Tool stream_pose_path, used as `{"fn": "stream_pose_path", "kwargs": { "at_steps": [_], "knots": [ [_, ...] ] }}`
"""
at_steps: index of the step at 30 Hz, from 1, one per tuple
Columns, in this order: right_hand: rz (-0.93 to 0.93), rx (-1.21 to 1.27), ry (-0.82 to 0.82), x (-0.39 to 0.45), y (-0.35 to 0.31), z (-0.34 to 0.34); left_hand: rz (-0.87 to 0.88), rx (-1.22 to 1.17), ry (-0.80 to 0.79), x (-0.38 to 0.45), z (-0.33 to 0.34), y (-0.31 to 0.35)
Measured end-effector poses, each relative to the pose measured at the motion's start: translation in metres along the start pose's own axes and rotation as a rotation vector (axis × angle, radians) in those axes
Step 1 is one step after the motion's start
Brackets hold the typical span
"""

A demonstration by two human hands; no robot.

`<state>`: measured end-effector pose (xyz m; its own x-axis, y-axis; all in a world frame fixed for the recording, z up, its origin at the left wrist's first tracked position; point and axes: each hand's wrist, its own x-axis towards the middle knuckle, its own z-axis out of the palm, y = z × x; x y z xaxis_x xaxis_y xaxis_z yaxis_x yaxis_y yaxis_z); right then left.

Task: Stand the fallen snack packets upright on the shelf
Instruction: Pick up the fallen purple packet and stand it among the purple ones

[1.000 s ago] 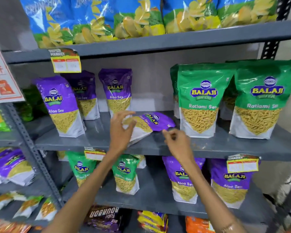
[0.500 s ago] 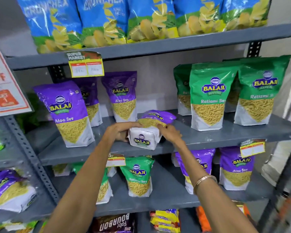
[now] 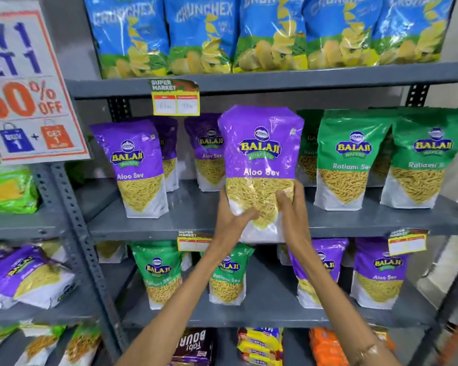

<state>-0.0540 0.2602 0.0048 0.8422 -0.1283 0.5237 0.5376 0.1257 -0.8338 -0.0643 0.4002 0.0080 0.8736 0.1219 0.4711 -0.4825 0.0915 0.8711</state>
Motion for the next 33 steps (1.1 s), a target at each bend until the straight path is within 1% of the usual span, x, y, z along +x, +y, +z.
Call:
{"fn": "stream_pose_path", "kwargs": {
  "at_steps": [2, 5, 8, 12, 16, 18, 22, 23, 26, 30, 33],
  "knots": [
    [-0.062, 0.046, -0.010, -0.017, -0.019, -0.004, 0.086, -0.011, -0.009, -0.020, 0.000, 0.017],
    [-0.142, 0.010, -0.021, -0.041, -0.044, -0.008, 0.167, -0.015, -0.027, -0.043, -0.002, 0.034],
    [-0.196, 0.008, -0.026, -0.051, -0.054, -0.009, 0.199, -0.029, -0.026, -0.056, -0.002, 0.045],
    [-0.218, 0.036, -0.034, -0.055, -0.059, -0.009, 0.217, -0.029, -0.024, -0.061, -0.002, 0.051],
    [-0.193, 0.030, -0.064, -0.054, -0.062, -0.008, 0.234, -0.005, -0.004, -0.058, -0.002, 0.049],
    [-0.157, 0.033, -0.113, -0.052, -0.062, -0.010, 0.215, -0.001, 0.011, -0.056, -0.004, 0.044],
    [-0.012, -0.009, -0.378, -0.040, -0.053, -0.015, 0.109, 0.047, 0.034, -0.041, -0.021, 0.026],
    [0.013, -0.027, -0.412, -0.034, -0.047, -0.015, 0.076, 0.068, 0.027, -0.035, -0.027, 0.020],
    [0.037, -0.073, -0.391, -0.013, -0.021, -0.010, -0.041, 0.122, -0.031, -0.016, -0.047, 0.002],
    [0.017, -0.101, -0.322, 0.022, 0.018, 0.019, -0.077, 0.214, -0.052, 0.024, -0.074, -0.014],
    [0.037, -0.047, -0.269, 0.049, 0.046, 0.050, -0.124, 0.247, -0.025, 0.062, -0.095, -0.026]
  ]
}}
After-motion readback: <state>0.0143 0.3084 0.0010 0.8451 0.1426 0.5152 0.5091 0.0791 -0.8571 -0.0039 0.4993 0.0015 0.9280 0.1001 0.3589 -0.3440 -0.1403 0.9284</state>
